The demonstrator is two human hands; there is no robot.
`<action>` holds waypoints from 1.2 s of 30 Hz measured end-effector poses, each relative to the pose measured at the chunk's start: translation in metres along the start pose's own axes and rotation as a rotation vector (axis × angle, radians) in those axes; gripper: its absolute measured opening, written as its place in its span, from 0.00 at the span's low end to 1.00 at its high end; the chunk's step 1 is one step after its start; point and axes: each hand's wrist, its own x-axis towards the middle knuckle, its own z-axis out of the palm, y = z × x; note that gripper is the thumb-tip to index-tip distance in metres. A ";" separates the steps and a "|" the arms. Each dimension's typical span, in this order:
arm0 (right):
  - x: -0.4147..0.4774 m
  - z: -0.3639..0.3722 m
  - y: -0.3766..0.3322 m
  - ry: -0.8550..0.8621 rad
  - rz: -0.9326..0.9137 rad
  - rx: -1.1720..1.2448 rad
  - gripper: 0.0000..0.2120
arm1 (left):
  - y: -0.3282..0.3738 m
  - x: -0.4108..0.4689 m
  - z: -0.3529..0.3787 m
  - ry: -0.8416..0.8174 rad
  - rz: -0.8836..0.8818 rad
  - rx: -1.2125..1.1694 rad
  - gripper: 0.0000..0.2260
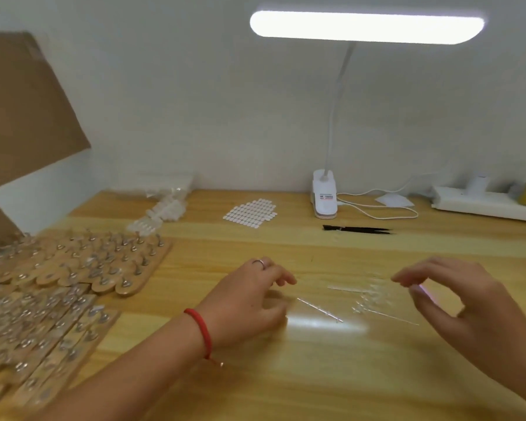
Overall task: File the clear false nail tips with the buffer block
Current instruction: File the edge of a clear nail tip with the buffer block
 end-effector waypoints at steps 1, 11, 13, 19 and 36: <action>0.002 0.004 0.003 0.010 -0.019 0.006 0.16 | 0.004 0.003 0.008 -0.008 0.026 0.034 0.16; -0.012 0.046 0.004 0.158 -0.048 0.068 0.09 | -0.033 0.013 -0.023 0.130 -0.137 0.192 0.21; -0.009 0.046 0.002 0.167 -0.025 0.086 0.09 | -0.056 0.009 -0.041 0.144 -0.243 0.456 0.24; -0.010 0.047 0.004 0.149 0.068 0.115 0.07 | -0.109 0.016 -0.085 0.039 -0.575 0.954 0.30; -0.011 0.042 0.007 0.153 0.111 0.234 0.12 | -0.157 0.008 -0.094 -0.218 -0.616 0.696 0.39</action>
